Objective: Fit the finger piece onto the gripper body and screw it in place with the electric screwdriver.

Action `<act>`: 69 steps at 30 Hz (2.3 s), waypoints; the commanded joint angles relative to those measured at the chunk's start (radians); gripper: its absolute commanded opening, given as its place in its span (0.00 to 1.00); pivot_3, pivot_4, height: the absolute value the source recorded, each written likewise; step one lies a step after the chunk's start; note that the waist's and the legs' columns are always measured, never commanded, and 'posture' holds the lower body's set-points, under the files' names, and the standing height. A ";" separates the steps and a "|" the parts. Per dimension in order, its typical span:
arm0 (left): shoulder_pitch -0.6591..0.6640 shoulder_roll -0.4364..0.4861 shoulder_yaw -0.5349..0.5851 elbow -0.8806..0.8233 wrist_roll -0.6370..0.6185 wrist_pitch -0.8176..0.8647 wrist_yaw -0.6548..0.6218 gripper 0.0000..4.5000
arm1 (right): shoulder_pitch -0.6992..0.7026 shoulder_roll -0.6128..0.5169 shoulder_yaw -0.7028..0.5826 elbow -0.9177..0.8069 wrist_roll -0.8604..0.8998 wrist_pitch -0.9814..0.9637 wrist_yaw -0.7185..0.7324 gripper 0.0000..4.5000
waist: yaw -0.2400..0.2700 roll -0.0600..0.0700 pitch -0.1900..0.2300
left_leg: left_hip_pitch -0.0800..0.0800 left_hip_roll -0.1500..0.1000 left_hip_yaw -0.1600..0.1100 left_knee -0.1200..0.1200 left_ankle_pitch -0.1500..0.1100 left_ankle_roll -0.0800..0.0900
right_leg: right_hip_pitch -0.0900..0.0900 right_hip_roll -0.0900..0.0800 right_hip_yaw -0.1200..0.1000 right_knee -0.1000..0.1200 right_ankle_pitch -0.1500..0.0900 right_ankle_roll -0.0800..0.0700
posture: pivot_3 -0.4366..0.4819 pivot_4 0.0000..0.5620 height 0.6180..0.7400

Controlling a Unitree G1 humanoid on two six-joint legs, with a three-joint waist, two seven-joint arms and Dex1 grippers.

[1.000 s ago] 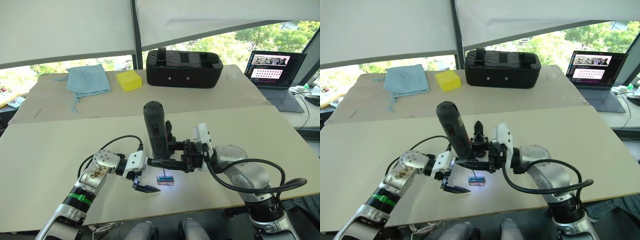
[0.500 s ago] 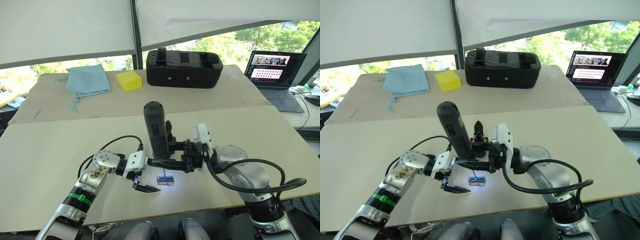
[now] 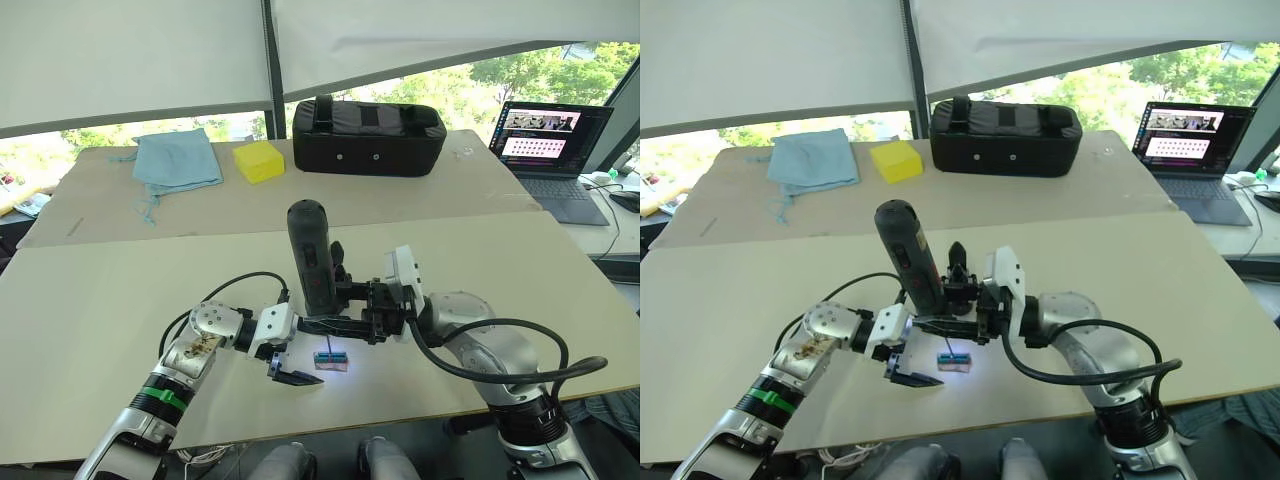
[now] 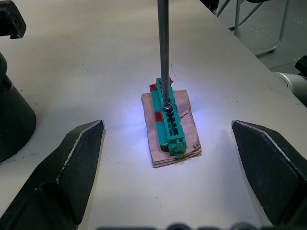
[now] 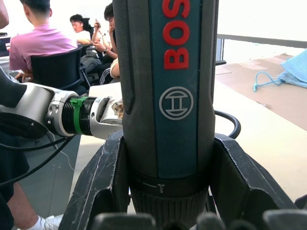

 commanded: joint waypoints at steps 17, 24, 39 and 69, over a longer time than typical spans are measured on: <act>-0.026 -0.012 0.006 0.009 -0.008 -0.016 0.007 1.00 | -0.048 -0.018 -0.044 -0.084 0.078 0.056 -0.009 0.43 | 0.001 0.000 0.000 | 0.000 0.000 0.000 0.000 0.000 0.000 | 0.000 0.000 0.000 -0.001 0.000 0.000 | 0.48 0.27 1.00; 0.012 0.037 0.049 -0.077 -0.068 0.060 -0.001 1.00 | -0.113 -0.024 -0.114 -0.166 0.214 0.168 -0.094 0.43 | -0.001 0.000 0.000 | -0.001 0.001 0.000 -0.001 0.000 0.000 | -0.001 0.000 0.000 -0.001 0.000 0.000 | 0.48 0.27 1.00; 0.123 0.003 0.179 -0.232 -0.163 0.304 0.267 1.00 | -0.160 -0.142 -0.287 -0.185 0.348 0.238 -0.204 0.43 | 0.002 0.000 0.000 | -0.001 0.001 0.000 -0.001 0.000 0.000 | 0.001 0.000 0.000 -0.006 0.000 0.000 | 0.48 0.27 1.00; -0.285 -0.243 0.078 0.489 0.011 -0.129 0.173 0.52 | -0.089 -0.167 -0.227 -0.218 0.350 0.229 -0.222 0.43 | 0.010 0.000 0.001 | -0.004 0.001 0.000 0.000 0.001 0.000 | 0.001 -0.001 0.000 -0.006 0.000 0.000 | 0.48 0.27 1.00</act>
